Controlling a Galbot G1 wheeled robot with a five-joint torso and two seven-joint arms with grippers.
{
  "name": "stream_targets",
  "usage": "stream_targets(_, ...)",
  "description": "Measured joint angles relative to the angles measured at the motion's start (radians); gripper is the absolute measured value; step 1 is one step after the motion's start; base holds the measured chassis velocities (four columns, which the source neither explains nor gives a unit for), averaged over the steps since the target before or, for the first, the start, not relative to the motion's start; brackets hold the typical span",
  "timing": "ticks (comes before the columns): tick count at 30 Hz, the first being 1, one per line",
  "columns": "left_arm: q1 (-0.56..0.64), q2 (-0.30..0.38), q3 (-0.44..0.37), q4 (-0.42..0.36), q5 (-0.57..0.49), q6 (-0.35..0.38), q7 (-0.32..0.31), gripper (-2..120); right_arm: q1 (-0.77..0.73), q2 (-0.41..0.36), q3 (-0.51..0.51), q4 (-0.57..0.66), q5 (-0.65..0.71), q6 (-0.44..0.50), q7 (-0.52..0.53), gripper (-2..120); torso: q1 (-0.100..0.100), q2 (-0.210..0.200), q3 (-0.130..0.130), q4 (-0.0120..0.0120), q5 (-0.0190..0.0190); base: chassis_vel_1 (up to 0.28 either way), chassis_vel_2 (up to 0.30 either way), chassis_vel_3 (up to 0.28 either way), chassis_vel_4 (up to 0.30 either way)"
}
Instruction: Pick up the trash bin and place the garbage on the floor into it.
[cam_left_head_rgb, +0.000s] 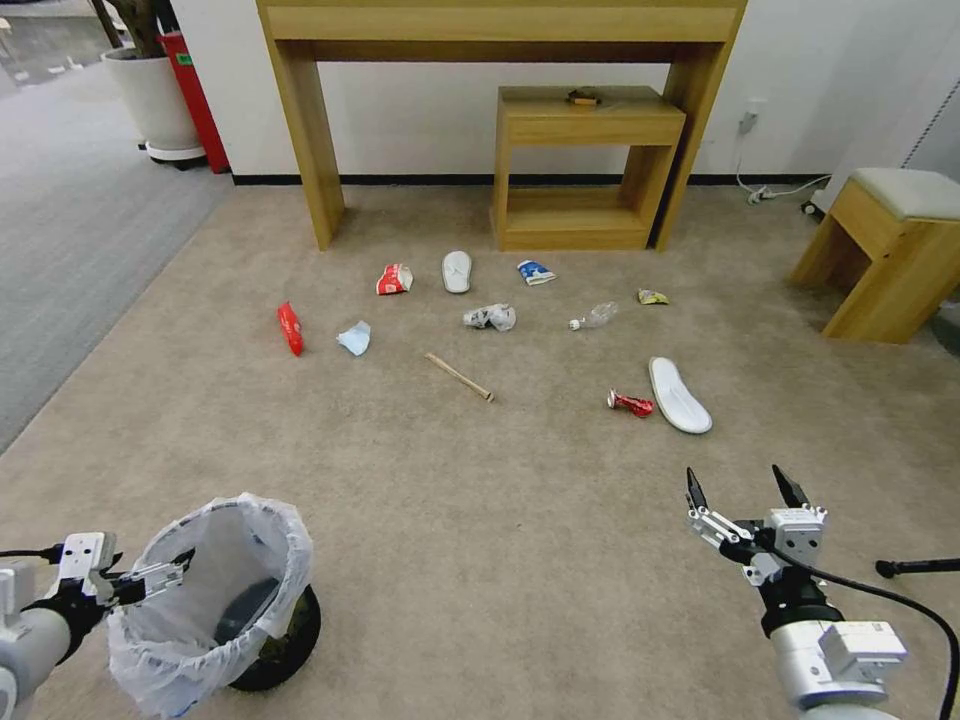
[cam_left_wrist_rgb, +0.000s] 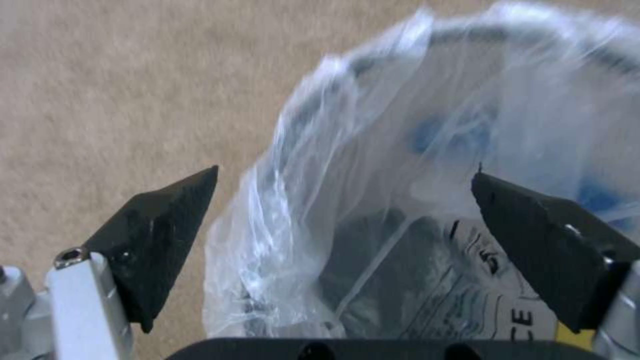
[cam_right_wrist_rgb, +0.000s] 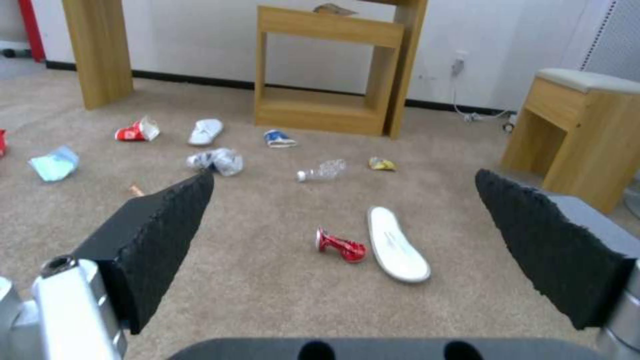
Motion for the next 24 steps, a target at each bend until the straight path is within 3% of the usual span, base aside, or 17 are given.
stream_targets(4, -0.059, 0.031, 0.032, 0.068, 0.006, 0.057, -0.030, 100, -0.005, 0.003, 0.004, -0.012, 0.002, 0.015, 0.000, 100, 0.000, 0.000, 0.000, -0.0006, -0.0002, 0.000, 0.000, 0.000, 0.000)
stream_targets(16, -0.134, 0.043, 0.092, 0.211, 0.050, 0.054, -0.014, 98, -0.016, 0.016, 0.012, -0.027, 0.002, 0.052, -0.001, 100, 0.000, 0.000, 0.000, -0.0004, -0.0001, 0.000, 0.000, 0.000, 0.000)
stream_targets(24, -0.147, 0.048, 0.111, 0.251, 0.090, 0.051, 0.002, 72, -0.022, 0.027, 0.018, -0.029, 0.002, 0.066, 0.001, 100, 0.000, 0.000, 0.000, -0.0004, -0.0002, 0.000, 0.000, 0.000, 0.000)
